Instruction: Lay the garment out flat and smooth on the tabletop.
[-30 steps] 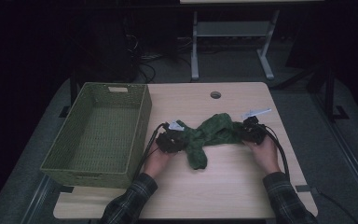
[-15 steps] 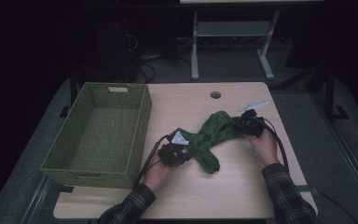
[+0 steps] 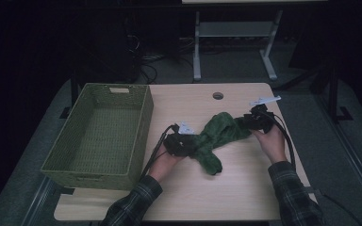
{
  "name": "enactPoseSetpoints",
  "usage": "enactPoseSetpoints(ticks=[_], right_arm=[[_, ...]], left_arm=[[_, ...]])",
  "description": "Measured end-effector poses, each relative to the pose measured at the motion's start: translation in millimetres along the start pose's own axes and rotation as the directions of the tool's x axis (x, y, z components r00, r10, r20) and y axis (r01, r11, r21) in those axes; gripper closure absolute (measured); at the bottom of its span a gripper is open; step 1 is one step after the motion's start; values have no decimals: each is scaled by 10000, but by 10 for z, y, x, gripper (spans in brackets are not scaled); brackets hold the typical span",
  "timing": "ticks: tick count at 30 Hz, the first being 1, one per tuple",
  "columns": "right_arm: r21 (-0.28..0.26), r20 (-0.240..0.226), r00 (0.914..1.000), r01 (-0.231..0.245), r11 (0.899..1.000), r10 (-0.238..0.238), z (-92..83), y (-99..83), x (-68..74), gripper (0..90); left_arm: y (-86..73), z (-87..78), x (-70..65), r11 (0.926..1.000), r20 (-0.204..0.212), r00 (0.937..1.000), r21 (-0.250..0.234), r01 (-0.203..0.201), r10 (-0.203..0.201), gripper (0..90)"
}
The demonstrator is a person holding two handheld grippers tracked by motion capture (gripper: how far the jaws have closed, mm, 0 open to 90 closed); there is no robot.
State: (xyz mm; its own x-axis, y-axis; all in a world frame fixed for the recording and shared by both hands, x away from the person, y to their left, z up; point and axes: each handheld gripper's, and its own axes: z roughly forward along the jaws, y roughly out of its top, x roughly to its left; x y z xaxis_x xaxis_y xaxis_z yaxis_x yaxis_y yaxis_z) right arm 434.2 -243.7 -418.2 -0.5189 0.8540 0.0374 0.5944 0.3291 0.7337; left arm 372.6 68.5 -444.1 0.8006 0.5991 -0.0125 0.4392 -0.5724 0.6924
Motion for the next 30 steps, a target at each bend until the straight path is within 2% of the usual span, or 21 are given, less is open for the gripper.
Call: enactPoseSetpoints(ticks=[2, 4, 5, 8, 9, 10, 11, 12, 13, 14, 15, 18, 23, 25, 27, 30], right_arm=[[27, 206, 9996, -212, 9998, 211, -14, 9, -81, 575], [89, 280, 9995, -178, 9998, 176, 20, 8, -153, 549], [133, 243, 9996, -164, 9998, 161, 46, 3, -171, 538], [778, -62, 10000, 25, 9970, -20, 186, 4, -171, 522], [984, -28, 9999, 113, 9951, -111, 239, 5, -158, 553], [1133, 8, 9999, 164, 9934, -166, 274, 5, -152, 625], [1258, -20, 9998, 207, 9918, -206, 313, 5, -153, 742], [1265, -41, 9997, 260, 9916, -257, 333, 6, -163, 793], [1332, -36, 10000, 80, 9911, -76, 346, 14, -167, 826], [1176, -17, 9998, 175, 9929, -174, 354, 23, -188, 834], [1083, 10, 10000, 17, 9941, -18, 347, 38, -200, 838], [1012, 65, 10000, -56, 9949, 50, 338, 96, -251, 840], [816, 11, 9999, -116, 9966, 115, 376, 227, -280, 843], [707, -23, 10000, -29, 9975, 31, 430, 283, -249, 844], [950, -215, 9998, -28, 9955, 49, 506, 336, -213, 844], [1026, -311, 9991, 324, 9942, -294, 650, 428, -85, 844]], left_arm=[[-25, 54, 4, 9998, 61, 10000, 209, -30, 29, 600], [-41, 82, 6, 9997, 26, 10000, 247, -18, 18, 632], [-43, 85, 10, 9996, 9, 10000, 282, -22, 22, 664], [-52, 90, 27, 9991, 97, 9998, 400, -164, 160, 777], [-55, 89, 28, 9991, 129, 9998, 403, -133, 128, 805], [-58, 84, 26, 9992, 185, 9998, 397, -81, 74, 816], [-59, 75, 23, 9992, 221, 9997, 388, -85, 76, 827], [-65, 57, 13, 9993, 342, 9994, 372, 0, -13, 832], [-75, 42, 5, 9994, 428, 9991, 333, 20, -34, 837], [-92, 17, -7, 9995, 553, 9985, 328, 34, -53, 839], [-104, 2, -14, 9994, 639, 9979, 354, 34, -57, 841], [-154, -61, -63, 9994, 960, 9953, 342, 61, -94, 844], [-229, -164, -226, 9995, 1313, 9913, 287, -92, 53, 848], [-259, -199, -287, 9999, 1483, 9889, 170, -15, -11, 848], [-296, -229, -335, 9996, 1574, 9875, 267, -110, 67, 848], [-352, -264, -411, 9996, 1784, 9838, 253, 120, -163, 848]])
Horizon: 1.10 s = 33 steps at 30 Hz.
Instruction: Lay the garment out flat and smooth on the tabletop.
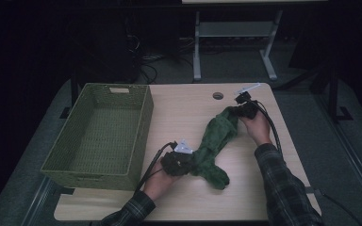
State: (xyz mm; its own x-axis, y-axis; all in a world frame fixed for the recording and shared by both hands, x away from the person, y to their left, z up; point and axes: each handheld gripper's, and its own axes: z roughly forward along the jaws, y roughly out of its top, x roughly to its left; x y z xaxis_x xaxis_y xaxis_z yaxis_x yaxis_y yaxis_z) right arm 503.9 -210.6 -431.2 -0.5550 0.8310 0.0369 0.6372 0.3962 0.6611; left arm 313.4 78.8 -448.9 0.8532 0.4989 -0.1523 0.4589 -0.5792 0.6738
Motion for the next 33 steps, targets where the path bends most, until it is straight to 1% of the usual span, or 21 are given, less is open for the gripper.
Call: enactPoseSetpoints(ticks=[2, 3, 4, 9, 10, 11, 12, 13, 14, 15, 17, 18, 19, 20, 21, 22, 23, 24, 26, 28, 33], right_arm=[[35, -54, 9996, 273, 9996, -273, 110, 94, 111, 845], [35, -54, 9996, 273, 9996, -273, 110, 94, 111, 845], [239, -157, 9991, 391, 9989, -387, 210, 170, 210, 844], [330, -177, 9977, 661, 9973, -656, 327, 234, 341, 834], [253, -155, 9973, 719, 9971, -715, 319, 247, 367, 741], [253, -155, 9973, 719, 9971, -715, 319, 247, 367, 741], [143, -235, 9981, 576, 9982, -573, 274, 257, 369, 626], [143, -235, 9981, 576, 9982, -573, 274, 257, 369, 626], [-91, -264, 9985, 487, 9988, -490, 192, 269, 349, 537], [-91, -264, 9985, 487, 9988, -490, 192, 269, 349, 537], [-362, -256, 9986, 456, 9983, -466, 75, 280, 323, 482], [-482, -339, 9987, 364, 9982, -381, -24, 281, 300, 479], [-482, -339, 9987, 364, 9982, -381, -24, 281, 300, 479], [-601, -369, 9986, 346, 9976, -368, -134, 262, 291, 480], [-601, -369, 9986, 346, 9976, -368, -134, 262, 291, 480], [-821, -371, 9983, 409, 9958, -441, -255, 211, 299, 494], [-851, -411, 9983, 386, 9956, -423, -308, 179, 306, 498], [-872, -459, 9979, 416, 9953, -457, -358, 140, 313, 500], [-961, -601, 9972, 394, 9946, -453, -457, 47, 346, 510], [-971, -672, 9966, 407, 9944, -474, -501, -4, 364, 509], [-995, -1033, 9931, 448, 9940, -551, -702, -330, 487, 512]], left_arm=[[-39, -11, -34, 9999, -24, 10000, -103, 7, -8, 847], [-39, -11, -34, 9999, -24, 10000, -103, 7, -8, 846], [-64, -3, -43, 10000, -17, 10000, -74, 37, -37, 844], [-79, 5, -29, 9996, -29, 9998, -197, 186, -186, 828], [-81, 1, -18, 9997, -69, 9999, -196, 152, -153, 819], [-81, 1, -18, 9997, -69, 9999, -196, 152, -153, 803], [-78, -14, -21, 9997, -118, 9999, -221, 92, -95, 784], [-78, -14, -21, 9997, -118, 9999, -221, 92, -95, 754], [-59, -45, -24, 9996, -249, 9997, -270, -16, 9, 717], [-59, -45, -24, 9996, -249, 9997, -270, -16, 9, 685], [-36, -99, -20, 9995, -323, 9994, -289, -87, 78, 642], [-13, -158, -22, 9989, -479, 9988, -458, -87, 65, 588], [-13, -158, -22, 9989, -479, 9988, -458, -87, 65, 566], [-2, -188, -18, 9984, -582, 9982, -557, -138, 105, 553], [10, -226, -8, 9980, -700, 9975, -603, -167, 124, 553], [27, -289, 27, 9967, -901, 9959, -785, -186, 115, 545], [27, -289, 27, 9967, -901, 9959, -785, -186, 115, 545], [40, -338, 70, 9953, -1063, 9943, -971, -56, -47, 549], [45, -358, 101, 9957, -1159, 9932, -914, -150, 43, 548], [44, -367, 149, 9951, -1281, 9915, -978, 119, -244, 548], [52, -340, 218, 9965, -1533, 9877, -815, 178, -302, 514]])
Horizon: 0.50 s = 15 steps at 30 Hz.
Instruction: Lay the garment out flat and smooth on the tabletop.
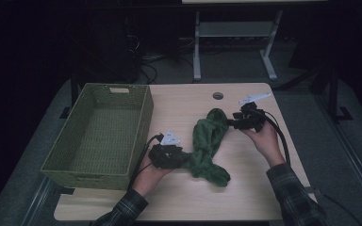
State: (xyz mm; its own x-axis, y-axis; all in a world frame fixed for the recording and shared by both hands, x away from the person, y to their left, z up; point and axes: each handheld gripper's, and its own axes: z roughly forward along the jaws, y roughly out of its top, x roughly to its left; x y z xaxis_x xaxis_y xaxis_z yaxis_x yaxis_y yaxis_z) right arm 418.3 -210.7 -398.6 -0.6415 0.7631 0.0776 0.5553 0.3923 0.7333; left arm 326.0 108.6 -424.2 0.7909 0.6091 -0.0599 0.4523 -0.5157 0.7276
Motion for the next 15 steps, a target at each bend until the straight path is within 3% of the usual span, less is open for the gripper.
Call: enactPoseSetpoints(ticks=[10, 15], right_arm=[[268, -666, 9972, 352, 9990, -333, -212, -534, 456, 510], [400, -1068, 9928, 583, 9975, -537, -308, -694, 694, 510]], left_arm=[[-15, 53, 50, 9997, -245, 9997, 238, 0, 6, 444], [-34, 72, 79, 9993, -276, 9996, 366, 96, -86, 429]])
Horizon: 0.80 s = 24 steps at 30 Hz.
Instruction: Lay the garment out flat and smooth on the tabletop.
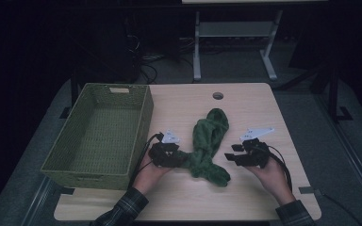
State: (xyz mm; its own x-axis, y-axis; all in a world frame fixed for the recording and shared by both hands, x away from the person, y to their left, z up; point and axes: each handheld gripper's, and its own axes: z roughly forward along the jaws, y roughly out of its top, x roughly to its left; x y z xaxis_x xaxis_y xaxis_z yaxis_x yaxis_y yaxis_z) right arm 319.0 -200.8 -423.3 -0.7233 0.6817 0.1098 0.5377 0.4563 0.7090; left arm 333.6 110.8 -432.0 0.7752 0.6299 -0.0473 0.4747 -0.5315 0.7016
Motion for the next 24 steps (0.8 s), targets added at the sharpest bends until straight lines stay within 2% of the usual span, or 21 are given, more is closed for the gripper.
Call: enactPoseSetpoints(ticks=[2, 6, 9, 11, 13, 15, 16, 17, 18, 19, 22, 24], right_arm=[[-163, -248, 9997, -60, 9998, 56, -41, -68, 108, 511], [-152, -795, 9967, 162, 9998, -173, -58, -193, 323, 511], [-7, -1084, 9933, 391, 9992, -389, -12, -268, 464, 510], [470, -1053, 9928, 622, 9970, -569, 98, -318, 541, 506], [619, -984, 9927, 763, 9952, -700, 139, -334, 549, 518], [947, -948, 9925, 863, 9918, -773, 199, -354, 562, 577], [991, -845, 9927, 945, 9906, -863, 215, -367, 550, 700], [961, -827, 9934, 875, 9915, -796, 206, -370, 534, 756], [961, -827, 9934, 875, 9915, -796, 206, -370, 534, 756], [1023, -858, 9939, 773, 9917, -686, 195, -374, 508, 805], [1116, -827, 9949, 666, 9915, -575, 164, -403, 425, 851], [1148, -742, 9956, 658, 9912, -575, 150, -407, 411, 855]], left_arm=[[-6, 8, -5, 10000, -16, 10000, 51, -5, 5, 425], [-14, 23, -18, 9999, -8, 10000, 141, -42, 42, 425], [-28, 41, -27, 9997, 1, 10000, 220, -88, 88, 426], [-39, 58, -31, 9993, 2, 9999, 343, -112, 112, 436], [-44, 65, -34, 9992, 18, 10000, 379, -84, 83, 448], [-55, 75, -36, 9989, 73, 10000, 454, -65, 62, 492], [-64, 80, -36, 9986, 164, 9999, 525, -34, 26, 580], [-64, 80, -36, 9986, 164, 9999, 525, -34, 26, 634], [-65, 78, -33, 9982, 228, 9997, 598, -46, 33, 634], [-64, 76, -32, 9978, 268, 9996, 666, -73, 55, 693], [-62, 59, -37, 9972, 415, 9991, 742, -111, 80, 829], [-65, 42, -49, 9971, 517, 9986, 749, -116, 77, 846]])
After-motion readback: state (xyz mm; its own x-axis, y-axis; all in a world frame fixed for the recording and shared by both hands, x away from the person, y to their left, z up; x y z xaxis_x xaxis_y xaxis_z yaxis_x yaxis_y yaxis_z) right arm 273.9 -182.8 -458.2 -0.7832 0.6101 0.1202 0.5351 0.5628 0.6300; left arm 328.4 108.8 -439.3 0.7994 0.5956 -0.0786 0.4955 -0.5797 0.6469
